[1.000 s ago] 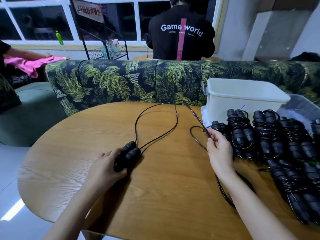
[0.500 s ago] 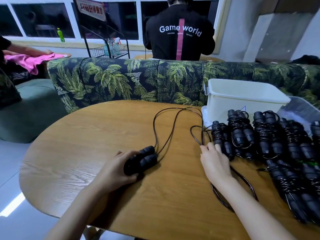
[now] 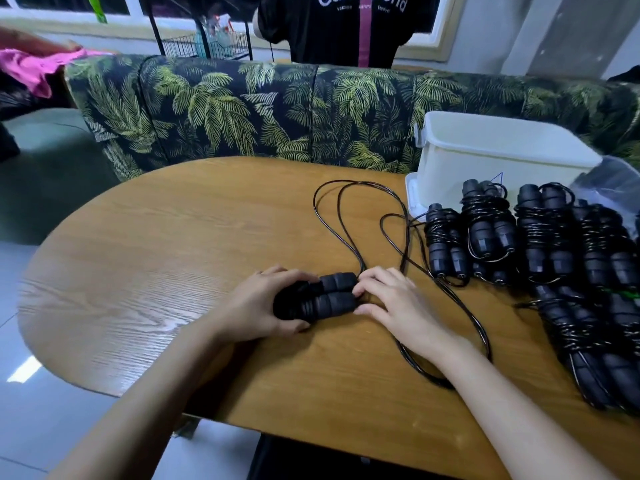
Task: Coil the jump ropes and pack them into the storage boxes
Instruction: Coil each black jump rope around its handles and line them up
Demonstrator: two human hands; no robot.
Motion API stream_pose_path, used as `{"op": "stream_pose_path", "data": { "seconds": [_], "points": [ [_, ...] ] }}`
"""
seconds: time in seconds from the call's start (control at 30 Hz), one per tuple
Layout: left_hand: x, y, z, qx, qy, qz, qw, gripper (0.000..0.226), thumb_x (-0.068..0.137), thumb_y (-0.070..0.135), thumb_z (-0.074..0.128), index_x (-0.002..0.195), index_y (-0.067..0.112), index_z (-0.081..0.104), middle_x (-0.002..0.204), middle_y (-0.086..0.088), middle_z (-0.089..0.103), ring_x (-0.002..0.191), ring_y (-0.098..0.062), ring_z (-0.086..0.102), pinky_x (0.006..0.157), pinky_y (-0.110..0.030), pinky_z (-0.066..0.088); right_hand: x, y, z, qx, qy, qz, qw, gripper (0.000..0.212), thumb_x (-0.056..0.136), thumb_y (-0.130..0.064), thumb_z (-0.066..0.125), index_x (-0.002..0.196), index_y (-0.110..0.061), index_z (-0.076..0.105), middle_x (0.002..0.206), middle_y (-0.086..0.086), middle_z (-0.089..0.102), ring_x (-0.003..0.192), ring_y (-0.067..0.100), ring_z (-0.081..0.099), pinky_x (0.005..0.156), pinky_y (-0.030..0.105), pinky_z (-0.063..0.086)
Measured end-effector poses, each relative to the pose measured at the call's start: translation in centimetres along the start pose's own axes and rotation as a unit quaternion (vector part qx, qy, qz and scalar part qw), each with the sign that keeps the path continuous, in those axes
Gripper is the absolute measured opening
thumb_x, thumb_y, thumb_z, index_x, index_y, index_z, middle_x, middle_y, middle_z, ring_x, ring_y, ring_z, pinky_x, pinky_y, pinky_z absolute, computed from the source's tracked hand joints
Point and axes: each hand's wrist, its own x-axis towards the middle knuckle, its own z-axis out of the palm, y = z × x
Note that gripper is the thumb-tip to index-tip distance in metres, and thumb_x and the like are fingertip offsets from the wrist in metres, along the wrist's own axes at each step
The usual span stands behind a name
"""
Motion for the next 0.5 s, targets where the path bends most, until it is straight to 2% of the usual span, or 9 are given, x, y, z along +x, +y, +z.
{"op": "stream_pose_path", "data": {
  "seconds": [0.17, 0.33, 0.4, 0.5],
  "points": [
    [0.1, -0.2, -0.1, -0.009, 0.000, 0.005, 1.000, 0.073, 0.071, 0.058, 0.076, 0.137, 0.041, 0.049, 0.122, 0.011, 0.055, 0.116, -0.005, 0.053, 0.104, -0.031, 0.043, -0.2, 0.8, 0.0, 0.052, 0.019, 0.004, 0.998, 0.003, 0.093, -0.022, 0.064, 0.094, -0.019, 0.063, 0.106, -0.016, 0.058, 0.107, 0.004, 0.044, 0.090, 0.030, 0.044],
    [0.0, -0.1, 0.2, -0.017, 0.003, 0.008, 1.000, 0.069, 0.073, 0.055, 0.074, 0.136, 0.043, 0.048, 0.122, 0.009, 0.056, 0.115, -0.005, 0.055, 0.101, -0.034, 0.046, -0.2, 1.0, 0.0, 0.060, 0.021, 0.006, 0.998, 0.006, 0.093, -0.021, 0.063, 0.098, -0.019, 0.063, 0.110, -0.016, 0.057, 0.110, 0.003, 0.044, 0.094, 0.027, 0.043],
    [0.0, 0.0, 0.4, -0.019, 0.007, 0.010, 1.000, 0.067, 0.071, 0.052, 0.073, 0.133, 0.046, 0.046, 0.119, 0.008, 0.058, 0.112, -0.007, 0.057, 0.098, -0.037, 0.048, -0.1, 0.9, -0.1, 0.051, 0.028, 0.010, 0.998, 0.018, 0.092, -0.017, 0.065, 0.110, -0.020, 0.062, 0.119, -0.016, 0.053, 0.114, 0.000, 0.041, 0.098, 0.024, 0.041],
    [-0.3, 0.1, 0.2, -0.028, 0.019, 0.021, 0.999, 0.065, 0.070, 0.044, 0.074, 0.130, 0.043, 0.049, 0.120, 0.007, 0.059, 0.113, -0.007, 0.058, 0.098, -0.036, 0.049, 0.6, 0.9, -0.9, -0.023, 0.010, 0.000, 1.000, 0.050, 0.092, -0.015, 0.064, 0.140, -0.024, 0.050, 0.141, -0.012, 0.043, 0.128, 0.003, 0.032, 0.105, 0.025, 0.034]
  ]
}}
